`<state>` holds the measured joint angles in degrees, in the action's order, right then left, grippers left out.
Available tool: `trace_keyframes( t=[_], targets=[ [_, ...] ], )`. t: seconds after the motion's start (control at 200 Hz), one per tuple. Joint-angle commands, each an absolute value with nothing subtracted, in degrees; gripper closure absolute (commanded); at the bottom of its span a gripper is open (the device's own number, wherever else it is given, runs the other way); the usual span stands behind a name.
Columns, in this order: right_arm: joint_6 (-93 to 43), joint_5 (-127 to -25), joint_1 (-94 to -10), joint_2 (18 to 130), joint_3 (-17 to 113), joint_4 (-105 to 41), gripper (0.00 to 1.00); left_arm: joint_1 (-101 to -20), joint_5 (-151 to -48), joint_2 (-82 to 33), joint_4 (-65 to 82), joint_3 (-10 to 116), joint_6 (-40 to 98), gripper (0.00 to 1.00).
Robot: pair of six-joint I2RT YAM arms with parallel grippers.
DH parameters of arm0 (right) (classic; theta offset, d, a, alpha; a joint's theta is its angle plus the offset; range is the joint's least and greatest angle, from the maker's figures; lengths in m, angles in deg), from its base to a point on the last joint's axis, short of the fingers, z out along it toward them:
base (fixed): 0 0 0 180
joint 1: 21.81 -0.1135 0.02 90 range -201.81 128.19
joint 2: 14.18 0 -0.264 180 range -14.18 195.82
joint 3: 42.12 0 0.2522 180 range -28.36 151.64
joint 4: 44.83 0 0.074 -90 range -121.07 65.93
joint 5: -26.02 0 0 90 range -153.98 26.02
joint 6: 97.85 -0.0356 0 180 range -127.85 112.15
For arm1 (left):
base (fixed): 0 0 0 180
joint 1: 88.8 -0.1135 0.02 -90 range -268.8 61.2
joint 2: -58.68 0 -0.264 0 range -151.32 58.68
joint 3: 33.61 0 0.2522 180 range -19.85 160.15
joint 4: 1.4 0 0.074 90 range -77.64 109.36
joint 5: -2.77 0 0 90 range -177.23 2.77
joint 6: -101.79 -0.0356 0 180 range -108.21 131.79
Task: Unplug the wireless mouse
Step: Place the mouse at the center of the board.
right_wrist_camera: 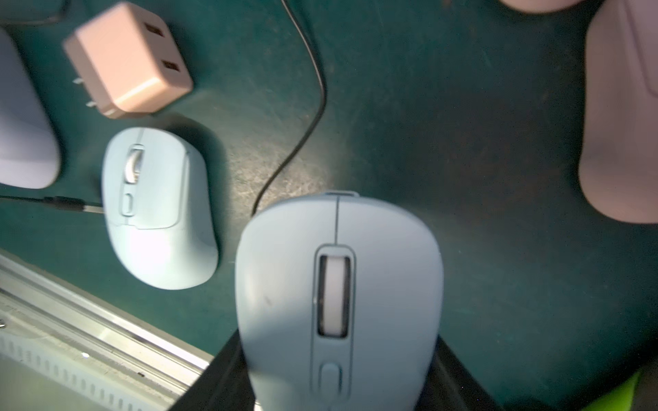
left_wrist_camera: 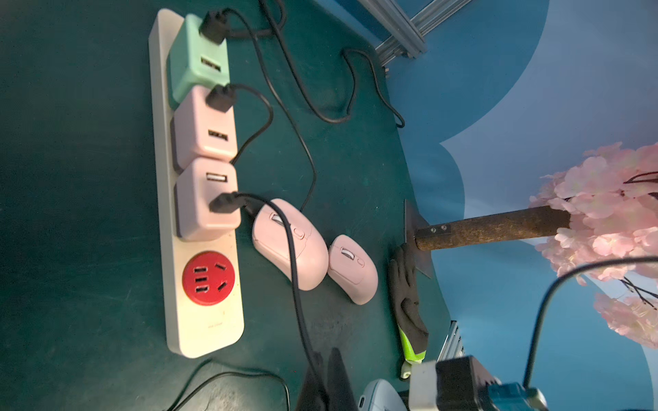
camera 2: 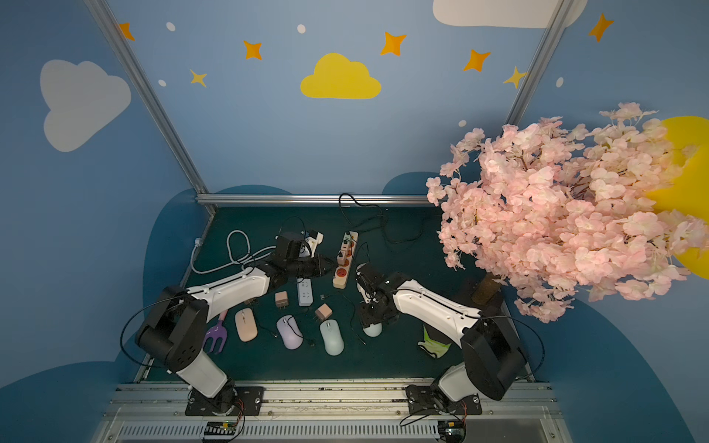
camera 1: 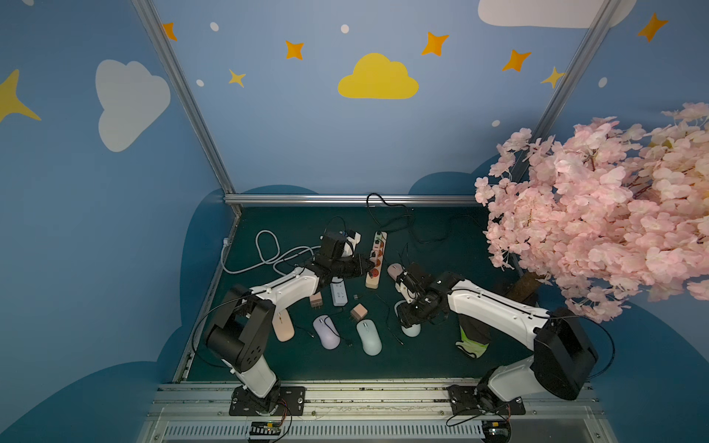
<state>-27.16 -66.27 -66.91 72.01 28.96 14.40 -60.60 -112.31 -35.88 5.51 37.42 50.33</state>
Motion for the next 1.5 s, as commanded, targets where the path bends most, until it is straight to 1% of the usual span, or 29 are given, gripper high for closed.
trace_keyframes(
  t=[0.0,0.235,0.365,0.455,0.511,0.651,0.816,0.881,0.991,1.121,1.251,1.366,1.447,1.492],
  targets=[
    [-27.92,-63.64,-66.70,75.56,31.04,17.74,1.00,-60.30,-113.46,-33.64,6.84,35.54,48.43,0.96],
    [-29.17,-63.81,-67.49,80.85,30.56,15.05,1.00,-60.07,-113.58,-32.43,6.04,32.46,49.10,0.96],
    [-30.58,-63.59,-68.35,81.36,28.88,14.02,0.94,-60.00,-113.51,-32.24,5.82,32.00,49.22,0.96],
    [-31.43,-62.43,-69.73,81.90,28.17,14.26,0.87,-60.08,-114.07,-32.72,5.03,32.00,49.81,0.96],
    [-32.10,-62.24,-70.77,82.62,27.91,14.45,0.85,-60.15,-114.46,-33.05,4.22,31.83,50.23,0.96],
    [-33.96,-64.40,-73.84,84.01,28.39,13.14,0.84,-60.15,-114.57,-33.30,3.18,31.12,50.81,0.96],
    [-35.22,-71.23,-77.38,85.35,30.42,8.77,0.82,-60.70,-114.42,-32.59,3.21,30.29,50.84,0.96],
    [-35.69,-72.49,-78.30,85.64,31.28,7.71,0.82,-60.94,-114.33,-32.22,3.30,30.13,50.75,0.96],
    [-37.38,-70.14,-78.26,85.42,31.71,9.59,0.82,-60.94,-114.24,-31.84,3.73,29.89,50.50,0.96],
    [-40.46,-66.85,-75.92,83.56,29.59,12.13,0.82,-60.94,-114.34,-31.85,4.16,30.05,49.92,0.96],
    [-41.01,-66.79,-74.29,81.75,27.81,12.00,0.77,-60.12,-114.09,-31.85,5.19,30.77,48.84,0.96],
    [-40.72,-67.21,-74.27,82.79,28.32,12.35,0.73,-59.54,-113.95,-32.20,5.51,31.29,48.65,0.96],
    [-40.72,-67.76,-74.39,83.67,28.28,11.95,0.67,-59.27,-113.86,-32.16,5.66,31.29,48.58,0.96],
    [-40.85,-67.70,-74.37,83.95,28.34,12.04,0.58,-59.18,-113.69,-32.09,6.02,31.29,48.51,0.96]
  ],
)
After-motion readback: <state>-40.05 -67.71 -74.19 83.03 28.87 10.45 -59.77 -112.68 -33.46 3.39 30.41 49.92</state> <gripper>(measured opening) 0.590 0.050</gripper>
